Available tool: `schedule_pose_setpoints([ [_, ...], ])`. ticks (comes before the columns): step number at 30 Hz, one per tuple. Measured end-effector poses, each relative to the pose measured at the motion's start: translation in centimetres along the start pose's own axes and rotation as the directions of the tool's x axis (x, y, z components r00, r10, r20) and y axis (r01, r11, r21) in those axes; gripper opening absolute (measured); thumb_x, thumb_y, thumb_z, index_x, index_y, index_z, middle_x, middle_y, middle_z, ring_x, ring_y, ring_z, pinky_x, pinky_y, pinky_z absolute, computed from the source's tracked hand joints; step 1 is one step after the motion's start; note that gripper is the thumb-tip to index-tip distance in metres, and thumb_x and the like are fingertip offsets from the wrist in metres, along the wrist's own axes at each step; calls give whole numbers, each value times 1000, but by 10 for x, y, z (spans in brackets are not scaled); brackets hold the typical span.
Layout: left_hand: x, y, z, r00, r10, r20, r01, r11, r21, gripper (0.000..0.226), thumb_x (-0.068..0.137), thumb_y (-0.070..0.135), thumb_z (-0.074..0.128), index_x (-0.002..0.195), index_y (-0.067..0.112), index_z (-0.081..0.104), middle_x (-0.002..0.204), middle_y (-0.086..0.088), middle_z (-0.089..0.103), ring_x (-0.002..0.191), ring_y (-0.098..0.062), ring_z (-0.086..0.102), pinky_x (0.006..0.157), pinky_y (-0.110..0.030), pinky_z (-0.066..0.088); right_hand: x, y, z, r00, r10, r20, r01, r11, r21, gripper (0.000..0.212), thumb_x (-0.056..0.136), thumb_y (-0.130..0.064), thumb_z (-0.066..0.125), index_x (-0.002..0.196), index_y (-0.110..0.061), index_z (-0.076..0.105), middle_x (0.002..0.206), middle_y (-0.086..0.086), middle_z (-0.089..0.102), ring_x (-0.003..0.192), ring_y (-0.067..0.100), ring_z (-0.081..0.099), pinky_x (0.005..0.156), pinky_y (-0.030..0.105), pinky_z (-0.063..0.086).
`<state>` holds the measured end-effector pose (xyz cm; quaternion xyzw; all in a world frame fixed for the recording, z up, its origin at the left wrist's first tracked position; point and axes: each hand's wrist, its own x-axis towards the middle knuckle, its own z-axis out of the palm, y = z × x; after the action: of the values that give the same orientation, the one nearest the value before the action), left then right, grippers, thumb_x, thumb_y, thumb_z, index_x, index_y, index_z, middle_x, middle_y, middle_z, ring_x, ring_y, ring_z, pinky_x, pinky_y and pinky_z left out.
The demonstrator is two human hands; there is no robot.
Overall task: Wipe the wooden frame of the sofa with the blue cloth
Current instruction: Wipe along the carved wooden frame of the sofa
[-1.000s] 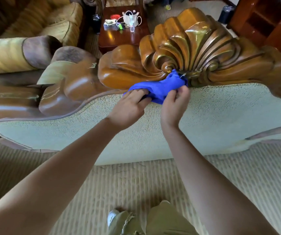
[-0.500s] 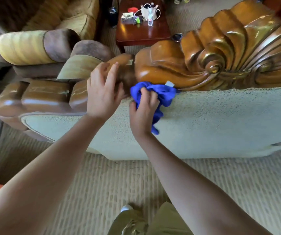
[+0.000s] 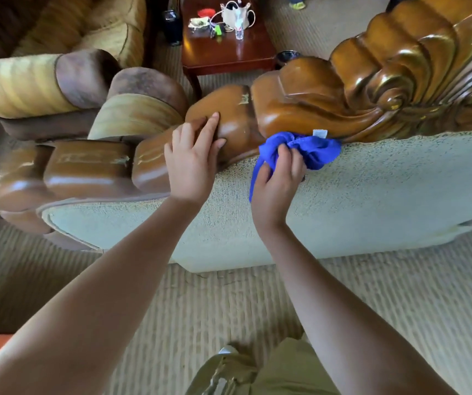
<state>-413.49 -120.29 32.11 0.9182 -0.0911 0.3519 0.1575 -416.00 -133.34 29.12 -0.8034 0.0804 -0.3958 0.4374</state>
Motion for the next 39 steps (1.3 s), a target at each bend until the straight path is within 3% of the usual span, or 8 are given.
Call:
schedule_pose_setpoints([
  [7, -2, -3, 8, 999, 17, -45, -14, 998, 66, 45, 99, 44, 32, 131, 21, 55, 110, -8, 61, 88, -25, 44, 65, -38, 44, -25, -18, 6, 980, -158, 117, 166, 984, -62, 31, 86, -4, 44, 111, 3, 61, 113, 16, 58, 111, 25, 43, 99, 36, 36],
  [14, 0, -5, 7, 998, 29, -64, -26, 998, 58, 42, 98, 42, 37, 129, 20, 56, 110, -9, 62, 91, -21, 39, 68, -38, 44, 44, -50, -4, 960, -280, 1, 278, 952, -125, 29, 85, 3, 53, 111, 3, 64, 114, 16, 64, 109, 27, 53, 95, 34, 42],
  [18, 2, -10, 7, 994, 75, -79, -70, 996, 56, 39, 95, 39, 46, 127, 20, 58, 110, -8, 63, 92, -21, 41, 68, -38, 44, 91, -76, 5, 915, -309, 258, 399, 780, -482, 41, 77, -8, 34, 94, -12, 71, 92, 8, 71, 90, 28, 63, 89, 33, 39],
  [22, 1, -12, 5, 992, 98, -75, -94, 994, 53, 39, 95, 39, 46, 126, 20, 59, 108, -8, 63, 90, -22, 42, 67, -37, 44, 120, -96, 10, 802, -79, 592, 462, 709, -532, 26, 92, -13, 41, 106, -10, 63, 110, 10, 65, 109, 29, 56, 98, 32, 33],
  [29, 5, -10, -5, 995, 96, -22, -96, 995, 6, 38, 94, 36, 49, 124, 18, 60, 104, -9, 61, 85, -30, 53, 67, -37, 42, 92, -79, -15, 805, -232, 546, 526, 704, -476, 23, 83, -6, 46, 98, -6, 63, 99, 15, 66, 100, 33, 57, 91, 36, 36],
  [32, 10, -3, -13, 999, 48, 1, -48, 997, -65, 36, 89, 28, 46, 116, 14, 64, 101, -9, 60, 84, -32, 53, 70, -38, 39, 79, -70, -19, 836, -276, 474, 501, 736, -455, 22, 77, -3, 49, 92, -7, 65, 90, 11, 67, 96, 31, 59, 92, 38, 38],
  [36, 38, 9, -29, 1000, 13, -1, -13, 985, -174, 38, 85, 24, 36, 105, 13, 66, 100, -7, 58, 91, -26, 50, 77, -38, 35, 90, -81, -10, 826, -163, 539, 465, 738, -489, 24, 84, -12, 44, 102, -10, 60, 106, 7, 65, 110, 24, 52, 105, 33, 24],
  [39, 72, 18, -29, 969, -231, 91, 248, 902, -354, 47, 84, 27, 28, 108, 6, 63, 107, -15, 57, 101, -32, 51, 86, -39, 40, 100, -86, -4, 821, -102, 562, 441, 739, -510, 28, 88, -14, 42, 110, -8, 59, 114, 9, 63, 117, 23, 49, 111, 33, 18],
])
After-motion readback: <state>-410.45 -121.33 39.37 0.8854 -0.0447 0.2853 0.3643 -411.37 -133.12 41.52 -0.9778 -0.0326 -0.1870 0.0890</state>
